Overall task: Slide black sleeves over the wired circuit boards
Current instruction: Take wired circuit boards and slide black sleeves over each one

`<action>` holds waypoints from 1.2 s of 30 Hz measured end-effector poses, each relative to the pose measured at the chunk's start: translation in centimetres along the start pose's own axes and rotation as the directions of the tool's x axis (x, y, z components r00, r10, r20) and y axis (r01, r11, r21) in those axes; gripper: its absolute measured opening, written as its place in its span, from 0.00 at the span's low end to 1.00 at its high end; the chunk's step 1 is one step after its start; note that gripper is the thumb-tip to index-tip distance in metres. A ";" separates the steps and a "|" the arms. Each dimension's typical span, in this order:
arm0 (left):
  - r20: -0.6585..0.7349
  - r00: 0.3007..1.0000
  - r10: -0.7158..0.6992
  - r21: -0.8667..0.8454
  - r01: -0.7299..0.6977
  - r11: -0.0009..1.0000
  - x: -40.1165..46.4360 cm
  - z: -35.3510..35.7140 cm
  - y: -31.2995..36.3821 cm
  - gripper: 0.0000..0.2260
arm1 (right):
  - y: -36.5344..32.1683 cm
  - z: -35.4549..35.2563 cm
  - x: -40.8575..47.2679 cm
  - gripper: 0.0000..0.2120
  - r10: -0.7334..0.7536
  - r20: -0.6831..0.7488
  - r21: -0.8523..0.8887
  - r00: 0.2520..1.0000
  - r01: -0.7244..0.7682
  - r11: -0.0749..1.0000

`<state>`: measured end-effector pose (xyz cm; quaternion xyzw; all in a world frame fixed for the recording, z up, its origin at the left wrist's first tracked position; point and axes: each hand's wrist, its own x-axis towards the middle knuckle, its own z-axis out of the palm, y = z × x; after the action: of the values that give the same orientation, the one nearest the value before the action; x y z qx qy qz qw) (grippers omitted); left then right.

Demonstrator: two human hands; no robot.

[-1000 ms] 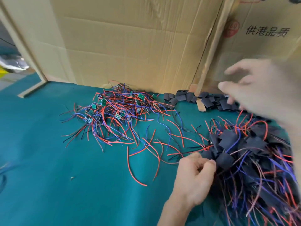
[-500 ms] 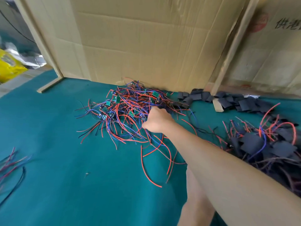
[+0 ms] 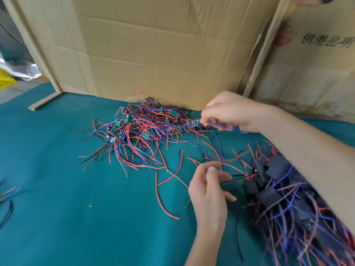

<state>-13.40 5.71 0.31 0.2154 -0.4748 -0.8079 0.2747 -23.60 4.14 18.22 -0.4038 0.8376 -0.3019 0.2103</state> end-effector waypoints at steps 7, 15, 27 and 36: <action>-0.123 0.991 -0.051 -0.361 0.003 0.933 -1.5 0.1 2.4 0.20 | 4.6 2.2 -8.1 0.10 0.070 0.270 0.013 0.960 -0.076 0.997; -0.075 0.997 0.014 -0.063 -0.018 0.998 -2.0 0.5 1.9 0.16 | 7.3 -0.5 -3.5 0.09 0.143 0.144 -0.295 0.979 -0.095 0.951; -0.006 0.997 0.079 0.249 -0.075 0.966 -2.6 1.2 1.2 0.14 | 16.1 -2.5 7.8 0.18 0.395 -0.204 -0.502 0.896 -0.442 0.744; 0.047 0.995 0.089 0.234 -0.097 0.967 -2.5 0.9 1.3 0.09 | 13.5 -4.8 4.9 0.11 0.260 -0.539 -0.272 0.801 -0.458 0.846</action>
<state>-11.76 7.43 2.07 0.2094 -0.5818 -0.7358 0.2763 -36.74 8.46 12.05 -0.1792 0.9677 -0.1740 -0.0353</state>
